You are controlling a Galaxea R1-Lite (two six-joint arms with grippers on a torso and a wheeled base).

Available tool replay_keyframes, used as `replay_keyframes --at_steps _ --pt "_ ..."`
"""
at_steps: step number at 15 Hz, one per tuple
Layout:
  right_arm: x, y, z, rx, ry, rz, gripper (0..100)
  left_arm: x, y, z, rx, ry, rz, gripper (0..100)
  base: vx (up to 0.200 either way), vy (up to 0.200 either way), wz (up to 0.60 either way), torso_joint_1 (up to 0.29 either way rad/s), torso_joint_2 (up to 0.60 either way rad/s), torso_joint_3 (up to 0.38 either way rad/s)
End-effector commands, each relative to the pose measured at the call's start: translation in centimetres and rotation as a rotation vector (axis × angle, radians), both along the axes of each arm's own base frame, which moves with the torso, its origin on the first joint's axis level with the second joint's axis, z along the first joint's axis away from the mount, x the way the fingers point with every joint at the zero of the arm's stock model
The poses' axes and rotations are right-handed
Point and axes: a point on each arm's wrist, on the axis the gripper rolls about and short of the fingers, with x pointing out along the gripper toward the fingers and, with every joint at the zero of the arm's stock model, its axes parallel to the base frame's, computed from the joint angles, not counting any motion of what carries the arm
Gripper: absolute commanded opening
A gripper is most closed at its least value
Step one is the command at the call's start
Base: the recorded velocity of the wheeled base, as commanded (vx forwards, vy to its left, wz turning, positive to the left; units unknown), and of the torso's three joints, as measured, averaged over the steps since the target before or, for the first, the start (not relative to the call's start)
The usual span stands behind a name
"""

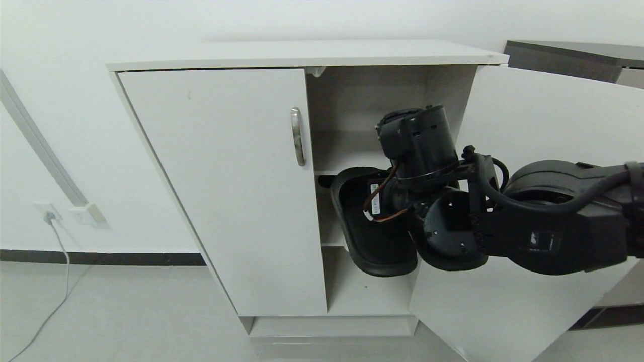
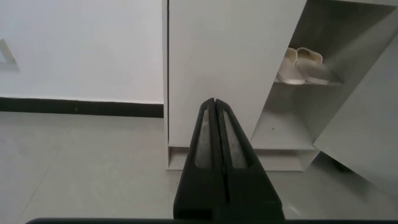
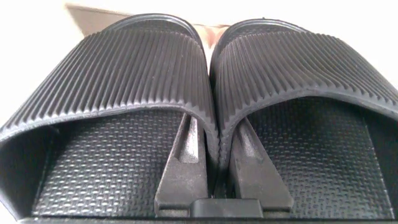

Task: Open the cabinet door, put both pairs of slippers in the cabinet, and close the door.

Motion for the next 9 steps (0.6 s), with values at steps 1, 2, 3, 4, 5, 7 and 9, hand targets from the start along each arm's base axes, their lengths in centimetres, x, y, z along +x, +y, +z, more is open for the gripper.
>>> replay_keyframes --at_steps 1,2,3,4,5,7,9 --pt "0.0 0.0 -0.1 -0.001 0.001 0.0 0 0.0 0.0 0.0 -0.001 0.001 0.001 0 0.2 0.0 0.0 0.012 0.0 0.007" --pt "0.1 0.1 -0.1 0.003 -0.002 0.0 0 0.0 0.0 0.0 -0.001 0.001 0.001 0 0.2 0.0 0.0 -0.002 0.01 -0.002" --pt "0.2 0.1 -0.1 0.007 -0.009 -0.002 0 0.0 0.0 0.0 -0.001 0.001 -0.001 0 0.2 0.0 0.0 0.007 0.0 0.002" --pt "0.4 0.1 -0.2 0.005 -0.007 -0.005 0 0.0 0.0 0.0 -0.001 0.001 0.001 0 0.2 0.0 0.0 0.002 0.0 0.007" --pt "0.4 0.2 -0.3 0.006 -0.006 -0.006 0 0.0 0.0 0.0 -0.001 0.001 -0.001 0 0.2 0.0 0.0 0.002 0.01 -0.002" --pt "0.7 0.5 -0.9 -0.009 0.003 -0.005 0 0.0 0.0 0.0 -0.001 0.002 0.001 0 0.2 0.0 0.0 0.007 0.0 0.002" --pt "1.5 1.0 -1.5 0.002 -0.01 -0.005 0 0.0 0.0 0.0 -0.002 0.001 0.001 0 0.0 0.0 0.0 0.0 0.0 0.0"
